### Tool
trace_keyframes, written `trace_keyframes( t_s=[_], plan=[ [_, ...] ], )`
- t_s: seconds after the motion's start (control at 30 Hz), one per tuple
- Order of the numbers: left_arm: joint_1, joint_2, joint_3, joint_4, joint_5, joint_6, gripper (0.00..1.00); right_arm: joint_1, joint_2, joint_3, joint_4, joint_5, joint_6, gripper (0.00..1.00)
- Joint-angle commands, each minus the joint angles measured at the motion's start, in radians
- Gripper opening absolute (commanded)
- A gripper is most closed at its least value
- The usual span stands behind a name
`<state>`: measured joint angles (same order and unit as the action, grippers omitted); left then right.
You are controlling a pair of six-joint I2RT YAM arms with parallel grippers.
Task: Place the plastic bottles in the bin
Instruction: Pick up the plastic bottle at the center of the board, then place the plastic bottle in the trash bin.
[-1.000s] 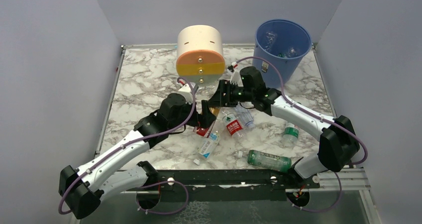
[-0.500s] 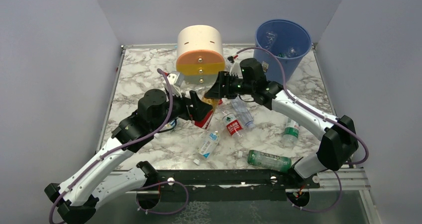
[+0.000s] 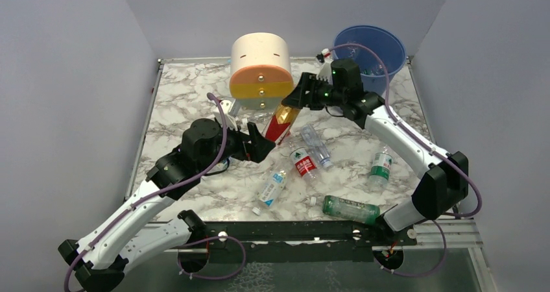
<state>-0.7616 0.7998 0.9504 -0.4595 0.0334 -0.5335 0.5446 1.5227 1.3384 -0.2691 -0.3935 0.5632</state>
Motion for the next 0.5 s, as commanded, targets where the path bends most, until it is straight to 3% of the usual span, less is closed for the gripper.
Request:
trace_keyframes(
  t_s=[0.0, 0.47],
  plan=[
    [-0.003, -0.005, -0.001, 0.002, -0.02, 0.006, 0.99, -0.08, -0.01, 0.061, -0.028, 0.006, -0.038, 0.49],
    [-0.003, 0.02, -0.009, 0.01, -0.026, 0.019, 0.99, -0.258, -0.003, 0.247, -0.036, -0.026, -0.041, 0.5]
  ],
)
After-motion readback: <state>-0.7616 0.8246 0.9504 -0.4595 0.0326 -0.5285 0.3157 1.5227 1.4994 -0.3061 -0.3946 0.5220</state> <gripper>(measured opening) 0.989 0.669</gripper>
